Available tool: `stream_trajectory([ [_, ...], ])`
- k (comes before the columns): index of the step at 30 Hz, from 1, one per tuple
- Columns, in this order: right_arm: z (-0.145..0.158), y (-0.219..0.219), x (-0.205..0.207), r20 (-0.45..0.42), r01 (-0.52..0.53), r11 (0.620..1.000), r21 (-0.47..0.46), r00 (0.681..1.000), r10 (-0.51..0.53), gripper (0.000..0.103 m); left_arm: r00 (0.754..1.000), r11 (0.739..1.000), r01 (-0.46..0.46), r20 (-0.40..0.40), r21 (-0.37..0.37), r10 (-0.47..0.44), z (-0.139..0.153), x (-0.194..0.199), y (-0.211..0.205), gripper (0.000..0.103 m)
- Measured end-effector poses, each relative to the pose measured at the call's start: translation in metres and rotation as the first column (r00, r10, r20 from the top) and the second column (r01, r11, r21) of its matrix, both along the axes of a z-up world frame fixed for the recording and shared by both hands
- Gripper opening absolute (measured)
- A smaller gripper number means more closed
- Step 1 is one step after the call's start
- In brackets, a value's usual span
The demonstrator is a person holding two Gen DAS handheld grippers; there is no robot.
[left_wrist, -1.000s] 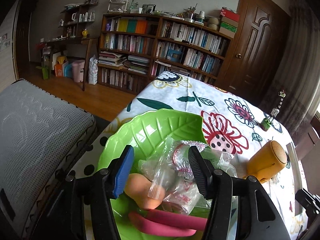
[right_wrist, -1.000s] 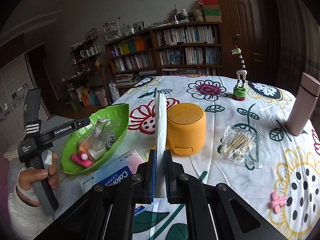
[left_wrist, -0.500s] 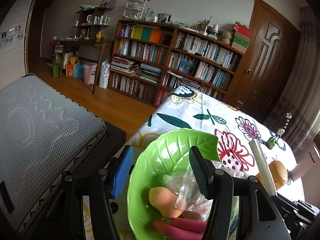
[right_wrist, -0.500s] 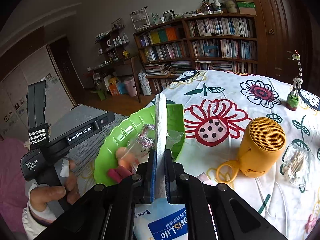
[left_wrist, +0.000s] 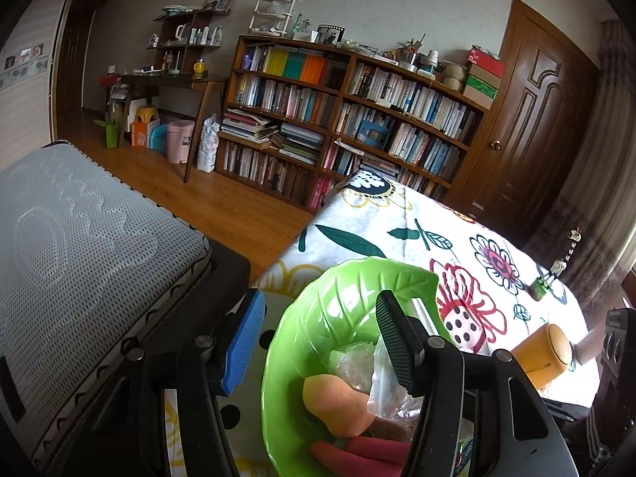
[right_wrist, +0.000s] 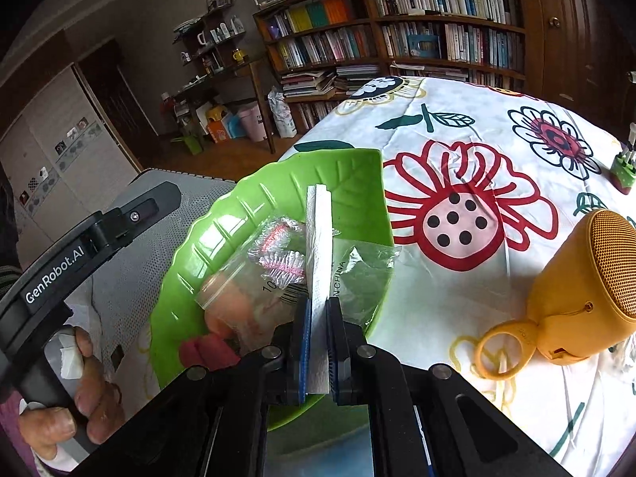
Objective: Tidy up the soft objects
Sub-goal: 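Lower the white strip into the green plate and open the right gripper, then withdraw both grippers from the green plate back over the table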
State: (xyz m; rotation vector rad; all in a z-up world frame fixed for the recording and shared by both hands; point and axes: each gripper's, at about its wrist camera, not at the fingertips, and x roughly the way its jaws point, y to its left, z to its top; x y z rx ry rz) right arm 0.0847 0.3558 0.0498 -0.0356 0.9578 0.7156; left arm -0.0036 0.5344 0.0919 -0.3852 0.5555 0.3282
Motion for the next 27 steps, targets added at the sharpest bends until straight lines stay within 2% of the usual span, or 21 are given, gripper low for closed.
stream_trajectory([
  [6,-0.005,0.006,0.005,-0.046,-0.016,1.0,-0.008,0.999,0.016,0.009,1.0,1.0,0.008,-0.011,-0.006,-0.008,-0.004,0.003,-0.002,0.06],
  [13,-0.003,0.003,0.002,-0.048,-0.007,1.0,-0.001,0.999,0.007,0.009,1.0,1.0,0.01,-0.012,-0.005,-0.01,-0.004,0.004,-0.003,0.06],
  [16,0.0,0.0,0.003,-0.035,0.009,1.0,0.02,0.999,-0.008,0.018,1.0,1.0,0.009,-0.012,-0.005,-0.009,-0.004,0.004,-0.004,0.06],
  [18,0.004,-0.004,0.002,-0.022,0.018,0.999,0.04,1.0,-0.018,0.035,1.0,1.0,0.008,-0.01,-0.005,-0.008,-0.004,0.004,-0.004,0.061],
  [20,0.008,-0.008,0.0,-0.007,0.025,0.998,0.059,1.0,-0.024,0.04,1.0,1.0,0.007,-0.009,-0.004,-0.007,-0.004,0.004,-0.003,0.065],
  [27,0.02,-0.019,-0.014,0.082,0.045,0.997,0.068,0.995,-0.05,0.04,1.0,1.0,0.01,-0.005,-0.002,-0.01,-0.004,0.003,-0.007,0.067],
])
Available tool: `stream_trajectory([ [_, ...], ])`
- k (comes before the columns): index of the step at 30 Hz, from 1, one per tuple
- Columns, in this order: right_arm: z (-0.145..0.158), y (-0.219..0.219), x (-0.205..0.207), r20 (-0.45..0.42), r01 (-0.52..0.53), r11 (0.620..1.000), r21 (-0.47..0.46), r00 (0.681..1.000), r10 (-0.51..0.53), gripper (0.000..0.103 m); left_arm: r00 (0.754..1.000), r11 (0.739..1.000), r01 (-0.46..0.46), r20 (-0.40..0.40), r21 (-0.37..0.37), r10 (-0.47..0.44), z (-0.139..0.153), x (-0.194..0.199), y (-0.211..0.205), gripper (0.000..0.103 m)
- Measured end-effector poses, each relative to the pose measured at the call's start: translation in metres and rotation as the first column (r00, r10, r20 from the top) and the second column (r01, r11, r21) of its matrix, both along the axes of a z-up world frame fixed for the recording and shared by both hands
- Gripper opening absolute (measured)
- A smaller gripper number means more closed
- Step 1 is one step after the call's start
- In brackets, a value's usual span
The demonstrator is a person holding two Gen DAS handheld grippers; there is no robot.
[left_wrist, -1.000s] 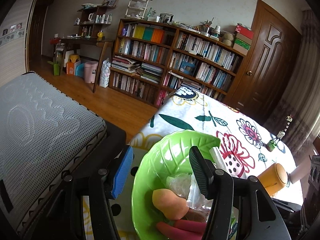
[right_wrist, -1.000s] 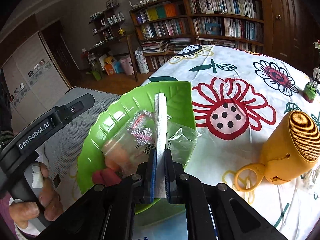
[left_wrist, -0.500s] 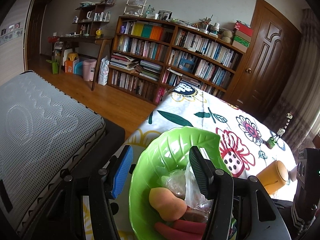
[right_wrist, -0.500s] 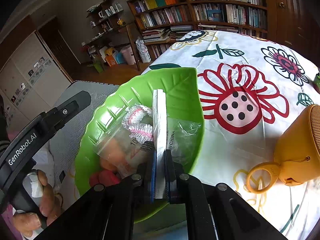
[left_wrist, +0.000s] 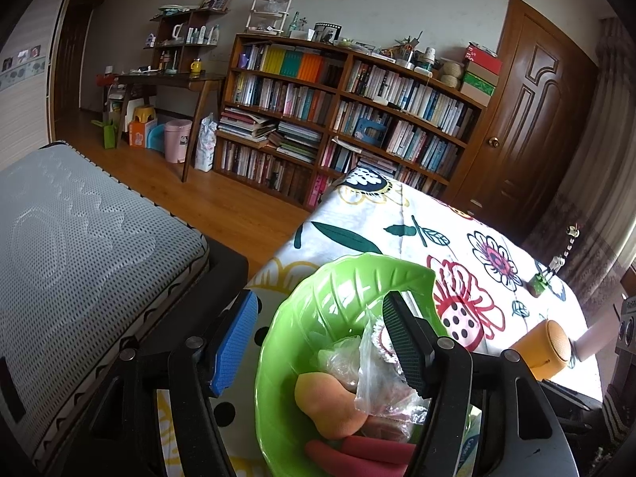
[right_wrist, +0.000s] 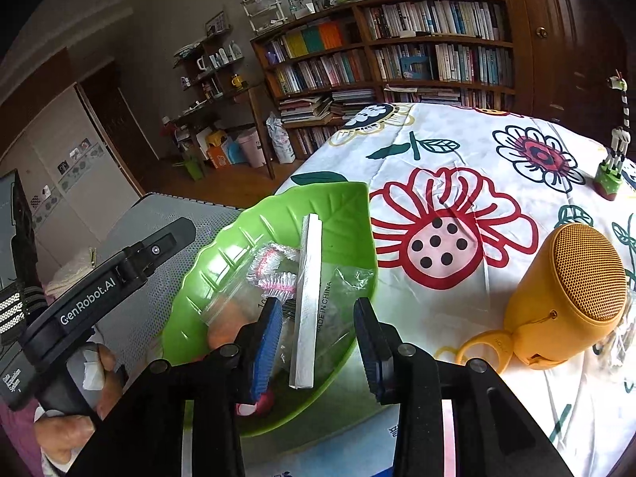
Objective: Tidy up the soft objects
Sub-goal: 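Withdraw both grippers from the green plate back over the table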
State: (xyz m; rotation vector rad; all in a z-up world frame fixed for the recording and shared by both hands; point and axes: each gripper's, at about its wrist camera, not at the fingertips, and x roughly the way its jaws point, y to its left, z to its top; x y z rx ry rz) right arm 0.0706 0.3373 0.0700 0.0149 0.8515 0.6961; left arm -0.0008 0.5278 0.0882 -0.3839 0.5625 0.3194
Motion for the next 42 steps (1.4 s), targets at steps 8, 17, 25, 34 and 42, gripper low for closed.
stream_trajectory([
  [8,0.005,-0.02,-0.02,0.097,0.045,0.999,-0.021,0.994,-0.043,0.043,1.0,1.0,0.015,0.003,0.002,-0.015,0.002,-0.001,-0.006,0.067],
  [17,0.009,-0.04,-0.034,0.141,0.093,0.996,0.005,0.986,-0.092,0.05,0.998,0.998,0.056,0.0,0.014,-0.056,0.005,0.0,-0.019,0.067],
  [25,0.007,-0.07,-0.042,0.141,0.155,0.988,0.021,0.978,-0.156,0.051,0.996,0.996,0.088,0.005,0.025,-0.088,0.009,-0.001,-0.032,0.071],
  [34,0.002,-0.111,-0.056,0.167,0.239,0.971,0.003,0.957,-0.236,0.051,0.99,0.989,0.14,-0.01,0.045,-0.14,0.009,0.0,-0.052,0.071],
  [42,-0.005,-0.159,-0.064,0.146,0.34,0.941,-0.002,0.931,-0.336,0.051,0.98,0.978,0.197,-0.027,0.075,-0.195,0.01,-0.002,-0.077,0.072],
])
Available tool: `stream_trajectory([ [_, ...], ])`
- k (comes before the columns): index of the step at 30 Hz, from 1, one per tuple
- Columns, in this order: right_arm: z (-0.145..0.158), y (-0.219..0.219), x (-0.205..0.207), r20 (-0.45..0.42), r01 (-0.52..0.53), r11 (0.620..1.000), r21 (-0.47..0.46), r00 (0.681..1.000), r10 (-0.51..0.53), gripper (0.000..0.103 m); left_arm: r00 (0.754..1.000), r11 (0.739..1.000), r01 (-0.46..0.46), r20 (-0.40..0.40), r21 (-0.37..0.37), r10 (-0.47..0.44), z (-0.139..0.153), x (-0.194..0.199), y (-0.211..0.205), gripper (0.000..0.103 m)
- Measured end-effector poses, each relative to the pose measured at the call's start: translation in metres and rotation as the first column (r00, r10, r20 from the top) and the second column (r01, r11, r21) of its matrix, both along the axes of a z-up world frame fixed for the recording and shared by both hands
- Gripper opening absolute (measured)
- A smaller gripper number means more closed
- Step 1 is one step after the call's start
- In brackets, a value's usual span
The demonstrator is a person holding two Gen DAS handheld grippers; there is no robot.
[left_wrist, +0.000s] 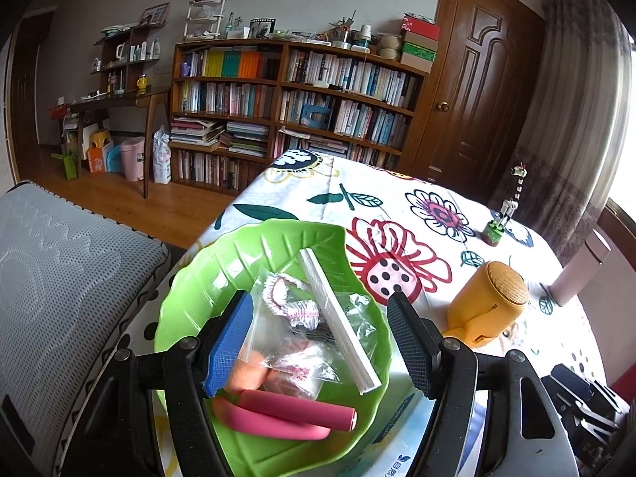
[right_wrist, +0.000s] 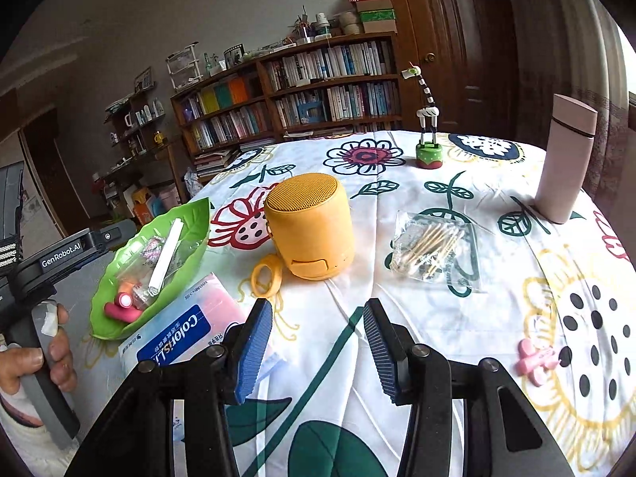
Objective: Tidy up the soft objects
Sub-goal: 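Withdraw both grippers from the green plate back over the table, then close the right gripper on the pink butterfly-shaped hair clip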
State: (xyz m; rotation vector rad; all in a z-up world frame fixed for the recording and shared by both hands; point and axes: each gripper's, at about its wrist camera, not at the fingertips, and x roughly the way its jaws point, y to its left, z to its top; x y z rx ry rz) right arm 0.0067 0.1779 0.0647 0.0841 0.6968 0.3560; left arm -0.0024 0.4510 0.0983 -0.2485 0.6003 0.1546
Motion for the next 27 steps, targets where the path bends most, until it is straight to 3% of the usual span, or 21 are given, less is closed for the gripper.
stream_trajectory([
  [10,-0.011,-0.063,-0.013,-0.014,0.12,0.993,-0.013,0.993,-0.121,0.059,0.998,0.998,0.057,0.004,0.033,-0.058,0.006,-0.005,-0.034,0.083],
  [19,-0.025,-0.108,-0.019,-0.038,0.215,0.976,-0.027,0.976,-0.216,0.06,0.991,0.989,0.133,-0.019,0.058,-0.132,0.005,-0.003,-0.069,0.084],
  [27,-0.039,-0.127,-0.008,-0.045,0.238,0.964,-0.121,0.969,-0.244,0.06,0.981,0.979,0.189,-0.045,0.079,-0.186,0.001,-0.001,-0.098,0.084],
])
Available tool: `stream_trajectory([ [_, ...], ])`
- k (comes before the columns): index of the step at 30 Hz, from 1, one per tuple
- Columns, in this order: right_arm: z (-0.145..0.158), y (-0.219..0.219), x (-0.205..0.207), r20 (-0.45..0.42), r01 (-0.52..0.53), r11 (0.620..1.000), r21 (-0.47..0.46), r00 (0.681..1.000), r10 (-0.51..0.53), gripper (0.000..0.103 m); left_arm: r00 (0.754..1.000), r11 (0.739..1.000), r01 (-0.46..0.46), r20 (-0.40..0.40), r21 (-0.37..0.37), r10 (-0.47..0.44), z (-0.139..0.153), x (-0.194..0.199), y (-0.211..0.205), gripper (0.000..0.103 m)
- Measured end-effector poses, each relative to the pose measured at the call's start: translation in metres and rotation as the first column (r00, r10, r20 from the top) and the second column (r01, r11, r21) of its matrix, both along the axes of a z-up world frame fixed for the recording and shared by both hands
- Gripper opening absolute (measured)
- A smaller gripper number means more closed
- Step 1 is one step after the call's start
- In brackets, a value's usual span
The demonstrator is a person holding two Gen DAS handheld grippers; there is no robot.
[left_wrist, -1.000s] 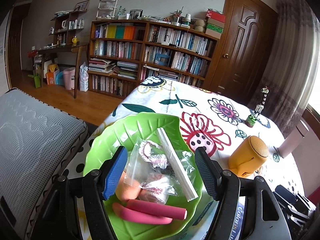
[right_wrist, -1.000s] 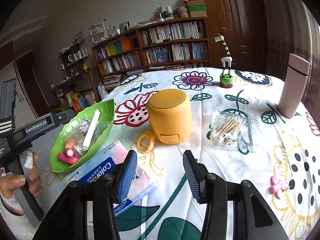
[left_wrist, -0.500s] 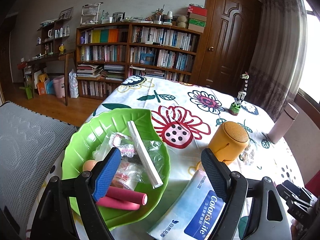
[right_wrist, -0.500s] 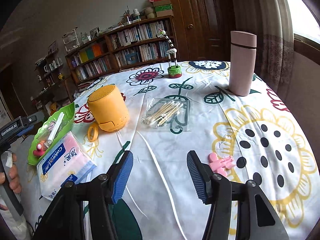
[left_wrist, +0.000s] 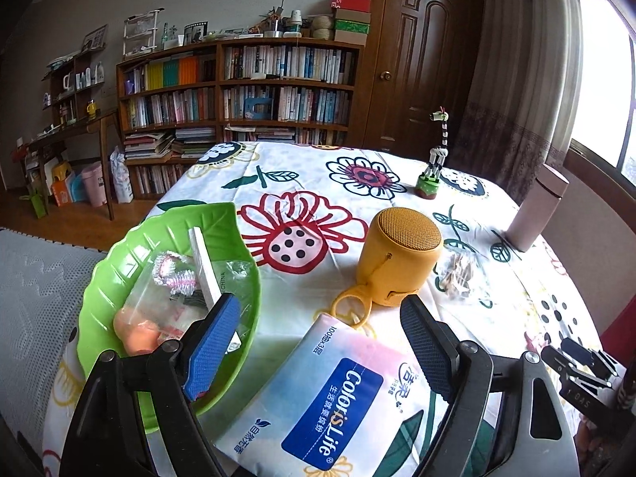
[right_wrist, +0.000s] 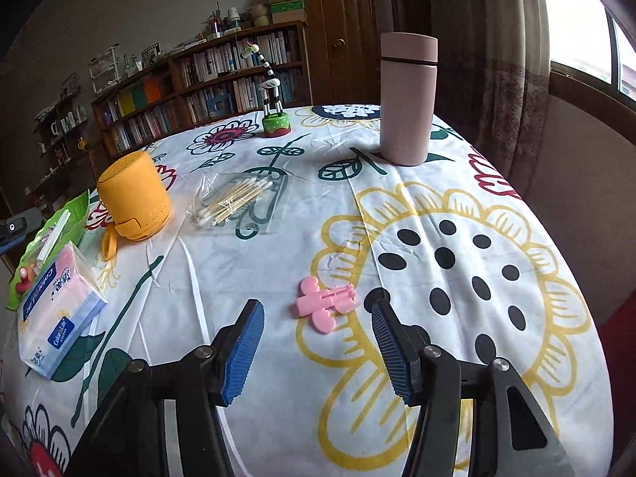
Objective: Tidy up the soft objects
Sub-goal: 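Close the right gripper on the pink butterfly-shaped hair clip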
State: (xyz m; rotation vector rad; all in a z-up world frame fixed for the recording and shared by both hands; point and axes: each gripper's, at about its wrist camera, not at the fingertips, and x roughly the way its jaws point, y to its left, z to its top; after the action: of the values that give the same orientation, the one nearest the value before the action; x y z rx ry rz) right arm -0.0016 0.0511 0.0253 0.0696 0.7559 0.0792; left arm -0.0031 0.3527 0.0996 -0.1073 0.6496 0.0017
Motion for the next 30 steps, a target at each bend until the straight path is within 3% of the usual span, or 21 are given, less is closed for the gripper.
stream_trajectory([
  [6,-0.012,-0.007,0.017,-0.072,-0.06,0.997,0.05,0.995,0.064,0.06,0.999,0.999,0.04,-0.014,0.024,-0.039,-0.002,0.003,-0.02,0.084],
  [19,-0.013,0.004,0.03,-0.081,-0.12,0.99,-0.079,0.99,0.114,0.062,0.991,0.99,0.125,-0.056,0.072,-0.121,-0.009,0.015,-0.068,0.084],
  [24,-0.012,0.002,0.026,-0.074,-0.136,0.986,-0.091,0.989,0.13,0.044,0.984,0.982,0.164,-0.081,0.089,-0.157,-0.015,0.023,-0.09,0.084],
  [30,-0.011,-0.011,0.02,-0.069,-0.141,0.989,-0.033,0.988,0.139,0.041,0.974,0.973,0.208,-0.114,0.103,-0.197,-0.021,0.037,-0.117,0.084],
])
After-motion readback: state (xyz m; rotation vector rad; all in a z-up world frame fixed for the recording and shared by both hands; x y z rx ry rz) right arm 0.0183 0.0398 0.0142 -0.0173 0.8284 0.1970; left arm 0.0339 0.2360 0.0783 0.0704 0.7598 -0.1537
